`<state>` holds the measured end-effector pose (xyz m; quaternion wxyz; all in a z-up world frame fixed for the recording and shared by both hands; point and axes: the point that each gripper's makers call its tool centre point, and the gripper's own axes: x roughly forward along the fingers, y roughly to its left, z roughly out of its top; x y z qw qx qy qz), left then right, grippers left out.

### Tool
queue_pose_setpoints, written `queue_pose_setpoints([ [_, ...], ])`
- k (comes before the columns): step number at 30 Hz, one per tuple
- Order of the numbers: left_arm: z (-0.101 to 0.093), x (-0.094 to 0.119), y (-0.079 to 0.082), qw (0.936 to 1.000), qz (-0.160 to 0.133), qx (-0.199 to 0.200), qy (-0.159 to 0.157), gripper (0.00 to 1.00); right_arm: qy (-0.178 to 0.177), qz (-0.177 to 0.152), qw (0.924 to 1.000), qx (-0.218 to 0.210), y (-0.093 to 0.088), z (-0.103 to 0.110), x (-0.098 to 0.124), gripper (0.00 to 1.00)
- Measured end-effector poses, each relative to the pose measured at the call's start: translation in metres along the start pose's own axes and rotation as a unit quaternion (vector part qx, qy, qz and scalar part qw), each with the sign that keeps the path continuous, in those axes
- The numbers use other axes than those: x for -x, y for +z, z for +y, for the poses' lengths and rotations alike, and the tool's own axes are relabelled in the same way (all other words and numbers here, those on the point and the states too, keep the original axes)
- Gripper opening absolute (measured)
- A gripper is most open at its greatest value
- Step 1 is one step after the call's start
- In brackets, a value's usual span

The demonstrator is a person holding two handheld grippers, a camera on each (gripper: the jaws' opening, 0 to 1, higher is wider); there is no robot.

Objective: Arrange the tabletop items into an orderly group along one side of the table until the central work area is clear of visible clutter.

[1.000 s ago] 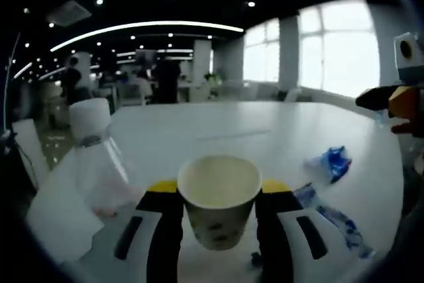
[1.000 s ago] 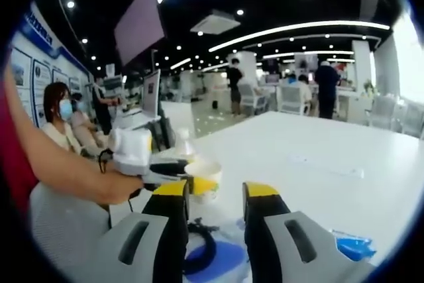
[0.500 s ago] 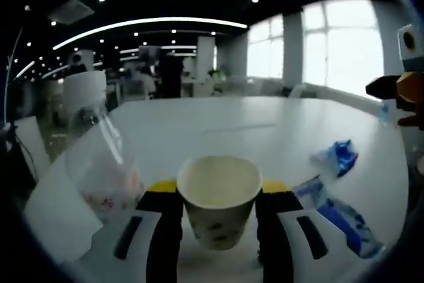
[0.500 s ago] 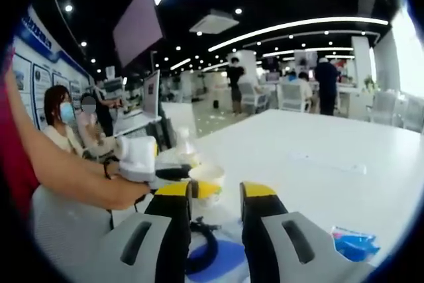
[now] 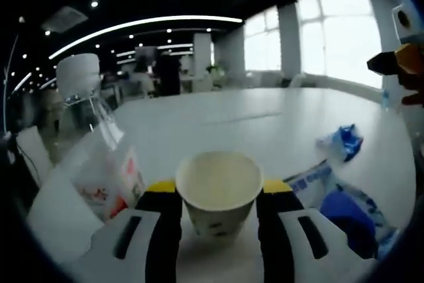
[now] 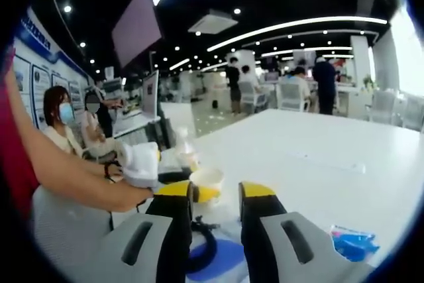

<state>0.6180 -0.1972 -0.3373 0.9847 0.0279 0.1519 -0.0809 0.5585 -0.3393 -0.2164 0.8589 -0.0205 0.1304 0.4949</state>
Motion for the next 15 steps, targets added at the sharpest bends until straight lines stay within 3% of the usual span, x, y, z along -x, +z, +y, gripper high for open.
queue_pose_setpoints([
  [15,0.0016,0.0035,-0.0067,0.9997,0.024,0.011,0.002,0.45,0.003,0.004,1.0,-0.001,-0.0025,0.0018,-0.0016,0.27],
])
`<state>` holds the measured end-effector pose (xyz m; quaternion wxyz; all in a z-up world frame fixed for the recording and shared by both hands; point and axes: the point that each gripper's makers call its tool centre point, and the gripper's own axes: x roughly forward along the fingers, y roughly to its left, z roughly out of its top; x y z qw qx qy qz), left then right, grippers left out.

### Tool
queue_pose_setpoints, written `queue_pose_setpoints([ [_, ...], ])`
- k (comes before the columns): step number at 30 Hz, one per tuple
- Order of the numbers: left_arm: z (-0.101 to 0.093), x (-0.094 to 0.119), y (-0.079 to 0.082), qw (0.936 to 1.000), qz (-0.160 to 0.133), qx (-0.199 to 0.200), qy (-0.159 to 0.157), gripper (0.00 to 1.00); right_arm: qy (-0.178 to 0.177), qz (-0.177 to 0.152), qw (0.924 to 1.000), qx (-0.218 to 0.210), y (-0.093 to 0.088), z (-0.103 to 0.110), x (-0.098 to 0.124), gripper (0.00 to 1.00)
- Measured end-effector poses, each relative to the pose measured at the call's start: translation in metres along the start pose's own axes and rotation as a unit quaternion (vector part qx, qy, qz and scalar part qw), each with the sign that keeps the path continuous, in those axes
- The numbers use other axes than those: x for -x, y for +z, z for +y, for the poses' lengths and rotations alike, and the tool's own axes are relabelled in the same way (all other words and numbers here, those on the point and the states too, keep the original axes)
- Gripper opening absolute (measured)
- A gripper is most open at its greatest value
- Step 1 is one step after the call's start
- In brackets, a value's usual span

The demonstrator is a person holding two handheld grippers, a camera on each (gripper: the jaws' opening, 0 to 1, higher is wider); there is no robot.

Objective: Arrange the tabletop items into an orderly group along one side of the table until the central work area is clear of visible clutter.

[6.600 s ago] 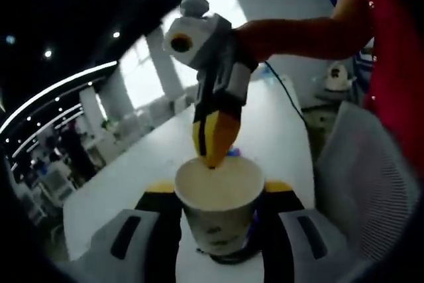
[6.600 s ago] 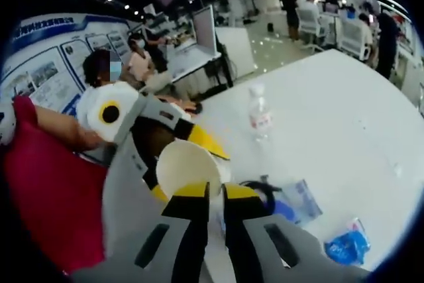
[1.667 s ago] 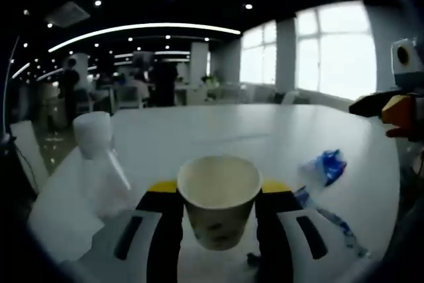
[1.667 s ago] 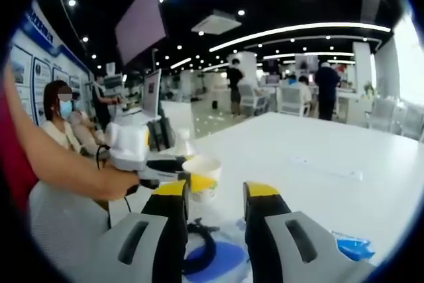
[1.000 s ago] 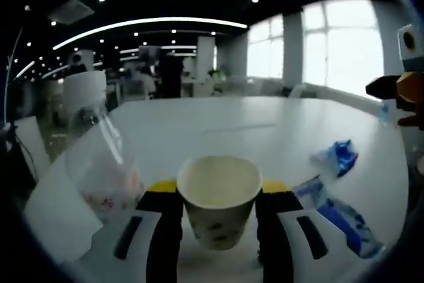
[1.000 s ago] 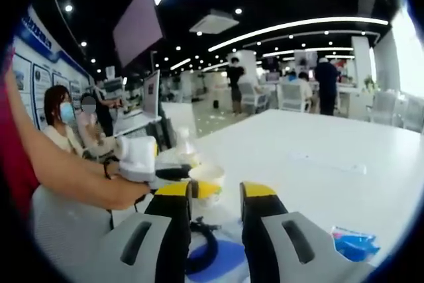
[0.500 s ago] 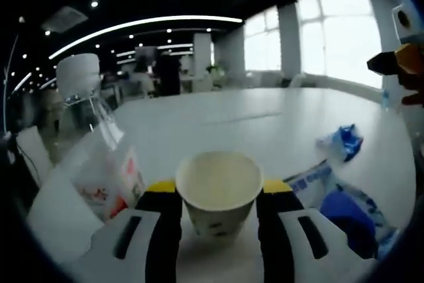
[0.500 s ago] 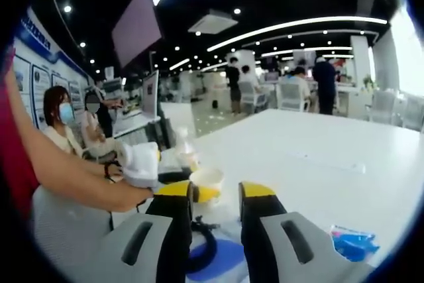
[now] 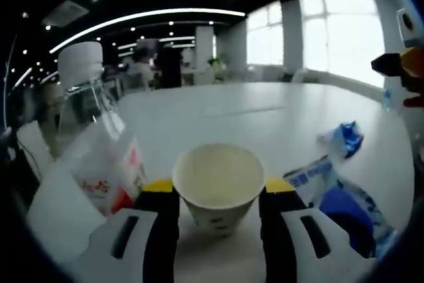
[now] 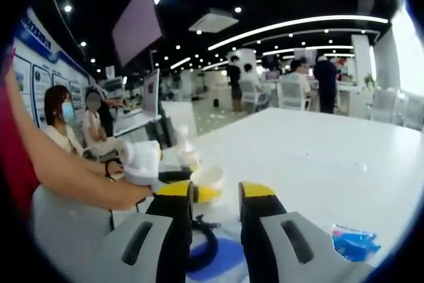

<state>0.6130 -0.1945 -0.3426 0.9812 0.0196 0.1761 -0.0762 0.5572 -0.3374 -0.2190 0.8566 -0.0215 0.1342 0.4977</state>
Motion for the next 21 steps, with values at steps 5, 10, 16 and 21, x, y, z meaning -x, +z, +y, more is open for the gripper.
queue_pose_setpoints([
  [5,-0.001,0.0,-0.001,1.0,0.002,0.001,-0.001,0.47,-0.002,0.0,1.0,-0.002,-0.001,-0.001,0.002,0.27],
  [10,-0.003,0.002,-0.001,1.0,0.007,-0.003,-0.002,0.48,0.0,-0.002,1.0,-0.001,0.0,0.0,0.001,0.27],
  [16,-0.001,0.006,-0.003,0.9999,0.016,-0.003,-0.001,0.48,0.001,-0.002,1.0,0.0,0.0,0.001,0.001,0.26],
  [21,0.0,0.011,-0.005,0.9997,0.023,-0.006,0.0,0.47,0.001,-0.004,1.0,0.002,0.001,0.0,0.002,0.26],
])
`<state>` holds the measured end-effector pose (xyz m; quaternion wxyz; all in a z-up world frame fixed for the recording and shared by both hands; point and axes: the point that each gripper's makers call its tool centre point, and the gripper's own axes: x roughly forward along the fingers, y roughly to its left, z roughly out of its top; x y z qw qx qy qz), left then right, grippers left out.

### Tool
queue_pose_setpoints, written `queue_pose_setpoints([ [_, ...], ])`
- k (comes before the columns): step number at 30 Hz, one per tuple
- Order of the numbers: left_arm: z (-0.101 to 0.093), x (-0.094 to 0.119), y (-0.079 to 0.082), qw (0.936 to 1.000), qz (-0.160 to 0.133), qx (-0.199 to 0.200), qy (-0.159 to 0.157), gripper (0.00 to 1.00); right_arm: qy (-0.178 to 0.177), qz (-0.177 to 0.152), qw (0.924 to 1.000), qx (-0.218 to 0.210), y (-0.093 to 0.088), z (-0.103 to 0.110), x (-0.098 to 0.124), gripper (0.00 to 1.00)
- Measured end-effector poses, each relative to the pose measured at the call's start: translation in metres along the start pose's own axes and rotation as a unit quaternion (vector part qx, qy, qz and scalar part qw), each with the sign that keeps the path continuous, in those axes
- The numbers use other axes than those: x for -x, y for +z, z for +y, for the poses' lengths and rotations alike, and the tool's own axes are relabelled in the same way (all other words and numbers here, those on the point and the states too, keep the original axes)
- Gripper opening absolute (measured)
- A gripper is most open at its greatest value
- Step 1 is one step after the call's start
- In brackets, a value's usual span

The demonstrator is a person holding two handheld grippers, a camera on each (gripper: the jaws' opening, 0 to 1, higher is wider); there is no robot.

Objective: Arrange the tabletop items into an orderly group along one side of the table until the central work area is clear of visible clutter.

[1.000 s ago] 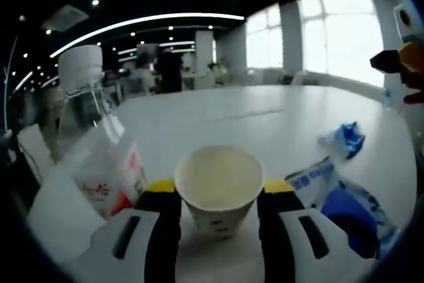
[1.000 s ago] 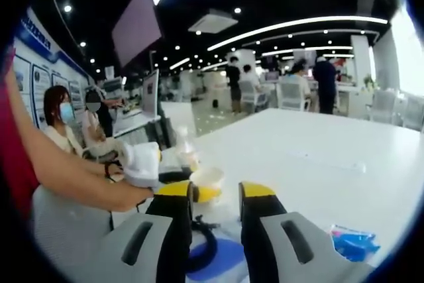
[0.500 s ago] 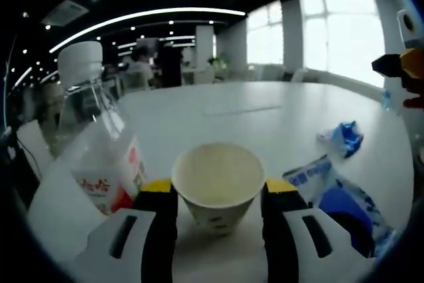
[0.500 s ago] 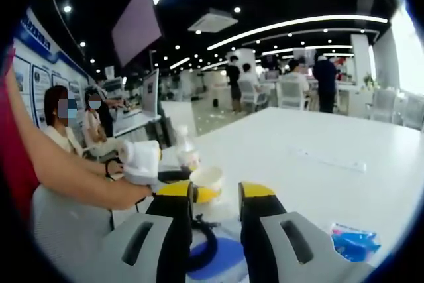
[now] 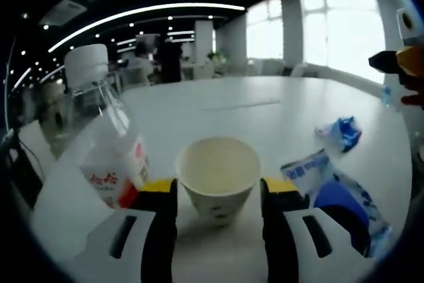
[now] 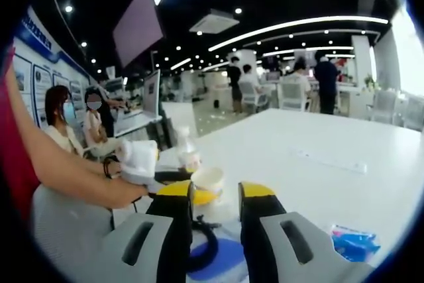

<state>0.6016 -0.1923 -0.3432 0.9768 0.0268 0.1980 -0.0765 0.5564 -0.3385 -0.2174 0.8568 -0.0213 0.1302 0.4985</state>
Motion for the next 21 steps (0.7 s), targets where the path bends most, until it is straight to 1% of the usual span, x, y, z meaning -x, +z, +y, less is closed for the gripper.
queue_pose_setpoints([
  [4,0.0,0.005,0.002,1.0,0.002,-0.002,0.001,0.47,0.001,0.0,1.0,0.002,0.0,0.001,0.0,0.26],
  [10,-0.001,0.017,0.001,0.9999,0.013,0.003,0.0,0.46,-0.002,-0.007,1.0,0.005,0.005,0.0,0.001,0.27],
  [16,-0.001,0.029,0.008,0.9999,0.009,0.005,-0.002,0.46,-0.004,-0.012,0.9999,0.008,0.009,0.002,0.004,0.27],
  [18,-0.003,0.035,0.012,0.9998,0.006,0.018,-0.004,0.46,-0.005,-0.013,0.9999,0.009,0.011,0.002,0.006,0.27],
  [21,-0.008,0.044,0.019,0.9998,-0.001,0.014,-0.011,0.45,-0.009,-0.017,0.9998,0.01,0.014,0.001,0.008,0.27],
])
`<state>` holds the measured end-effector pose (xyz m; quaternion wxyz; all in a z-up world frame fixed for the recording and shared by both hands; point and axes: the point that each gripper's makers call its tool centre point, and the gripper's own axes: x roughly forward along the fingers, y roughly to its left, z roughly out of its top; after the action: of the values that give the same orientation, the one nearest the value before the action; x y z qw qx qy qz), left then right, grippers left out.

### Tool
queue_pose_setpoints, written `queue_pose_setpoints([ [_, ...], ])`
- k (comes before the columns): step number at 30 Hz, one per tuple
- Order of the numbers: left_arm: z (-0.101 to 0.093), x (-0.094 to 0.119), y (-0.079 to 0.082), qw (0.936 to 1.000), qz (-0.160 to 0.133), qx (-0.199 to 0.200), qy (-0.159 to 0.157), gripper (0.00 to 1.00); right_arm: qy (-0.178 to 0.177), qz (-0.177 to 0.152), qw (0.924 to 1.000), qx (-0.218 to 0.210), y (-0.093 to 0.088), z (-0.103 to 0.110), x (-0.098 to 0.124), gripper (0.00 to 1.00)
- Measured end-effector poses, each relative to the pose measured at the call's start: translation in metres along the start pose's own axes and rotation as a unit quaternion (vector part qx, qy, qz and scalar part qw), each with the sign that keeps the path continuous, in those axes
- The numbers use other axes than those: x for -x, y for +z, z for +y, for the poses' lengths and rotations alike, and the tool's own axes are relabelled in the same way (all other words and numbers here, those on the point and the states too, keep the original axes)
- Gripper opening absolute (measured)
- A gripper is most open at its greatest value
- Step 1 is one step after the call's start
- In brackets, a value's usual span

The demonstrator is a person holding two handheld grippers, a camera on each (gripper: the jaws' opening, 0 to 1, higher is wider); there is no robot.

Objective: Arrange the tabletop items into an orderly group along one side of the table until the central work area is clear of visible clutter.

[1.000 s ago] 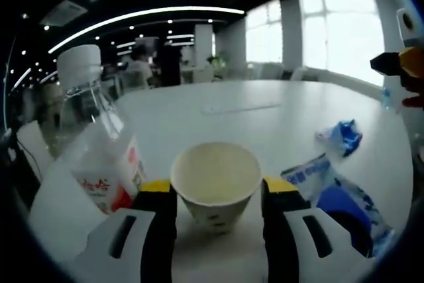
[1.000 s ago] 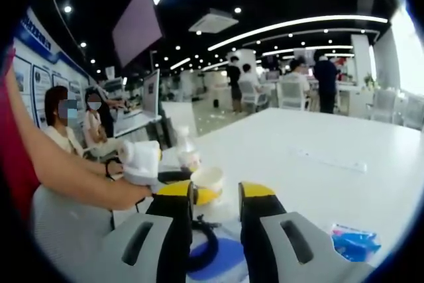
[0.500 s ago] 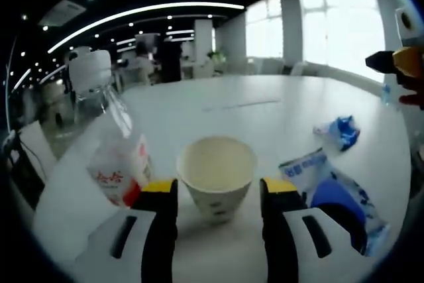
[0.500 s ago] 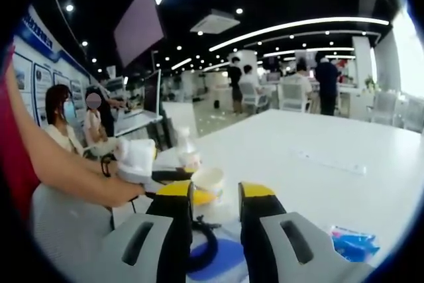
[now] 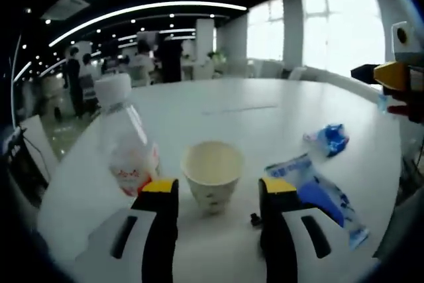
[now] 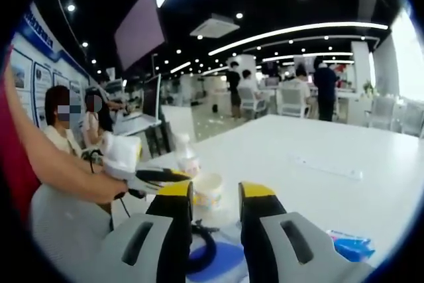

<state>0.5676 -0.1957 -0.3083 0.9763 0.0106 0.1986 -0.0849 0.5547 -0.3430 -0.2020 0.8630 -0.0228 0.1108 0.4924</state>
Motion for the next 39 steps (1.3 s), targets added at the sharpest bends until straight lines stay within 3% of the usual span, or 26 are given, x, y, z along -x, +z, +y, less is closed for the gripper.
queue_pose_setpoints([
  [7,-0.01,0.018,0.016,0.9997,-0.018,-0.005,-0.016,0.44,-0.007,-0.005,0.9999,0.007,0.007,-0.003,0.003,0.27],
  [12,-0.028,0.035,0.032,0.9983,-0.041,-0.002,-0.041,0.43,-0.015,-0.003,0.9997,0.017,0.013,-0.008,0.007,0.27],
  [23,-0.066,0.077,0.063,0.9891,-0.089,-0.068,-0.095,0.43,-0.026,0.023,0.9983,0.047,0.011,-0.017,0.017,0.27],
  [29,-0.072,0.097,0.068,0.9852,-0.099,-0.088,-0.11,0.4,-0.032,0.037,0.9968,0.063,0.01,-0.022,0.023,0.27],
  [34,-0.084,0.109,0.066,0.9817,-0.101,-0.098,-0.129,0.4,-0.036,0.057,0.995,0.075,0.007,-0.034,0.014,0.28],
  [37,-0.089,0.112,0.064,0.9797,-0.101,-0.107,-0.136,0.4,-0.031,0.077,0.9932,0.082,-0.002,-0.04,0.005,0.29],
  [39,-0.088,0.113,0.064,0.9799,-0.101,-0.104,-0.137,0.39,-0.02,0.106,0.9903,0.087,-0.017,-0.044,-0.003,0.28],
])
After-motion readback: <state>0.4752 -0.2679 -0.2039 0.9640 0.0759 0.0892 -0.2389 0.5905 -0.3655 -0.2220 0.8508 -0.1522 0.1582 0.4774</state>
